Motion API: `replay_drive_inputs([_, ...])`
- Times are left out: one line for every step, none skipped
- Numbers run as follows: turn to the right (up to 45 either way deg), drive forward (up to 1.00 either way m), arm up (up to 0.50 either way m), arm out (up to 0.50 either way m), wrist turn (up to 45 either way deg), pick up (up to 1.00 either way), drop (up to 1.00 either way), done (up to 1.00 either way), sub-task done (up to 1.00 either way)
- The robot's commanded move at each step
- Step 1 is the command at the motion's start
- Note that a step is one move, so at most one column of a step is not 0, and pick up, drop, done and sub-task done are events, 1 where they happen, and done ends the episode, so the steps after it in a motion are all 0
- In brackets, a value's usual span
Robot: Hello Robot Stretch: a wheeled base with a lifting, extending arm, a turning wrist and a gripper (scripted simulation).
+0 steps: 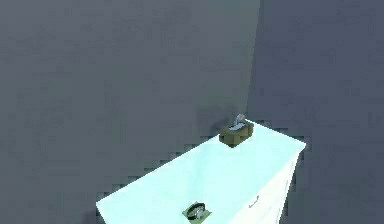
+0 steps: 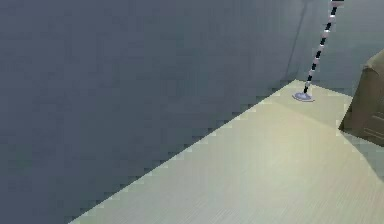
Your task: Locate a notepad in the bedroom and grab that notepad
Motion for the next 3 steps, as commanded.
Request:
replay_drive_inputs([18.0,0.00,0.00,0.00,0.0,0.00,0.00,0.00,0.00])
replay_drive_inputs([3.0,0.00,0.00,0.00,0.0,0.00,0.00,0.00,0.00])
replay_drive_inputs([0.0,0.10,0.00,0.00,0.0,0.00,0.00,0.00,0.00])
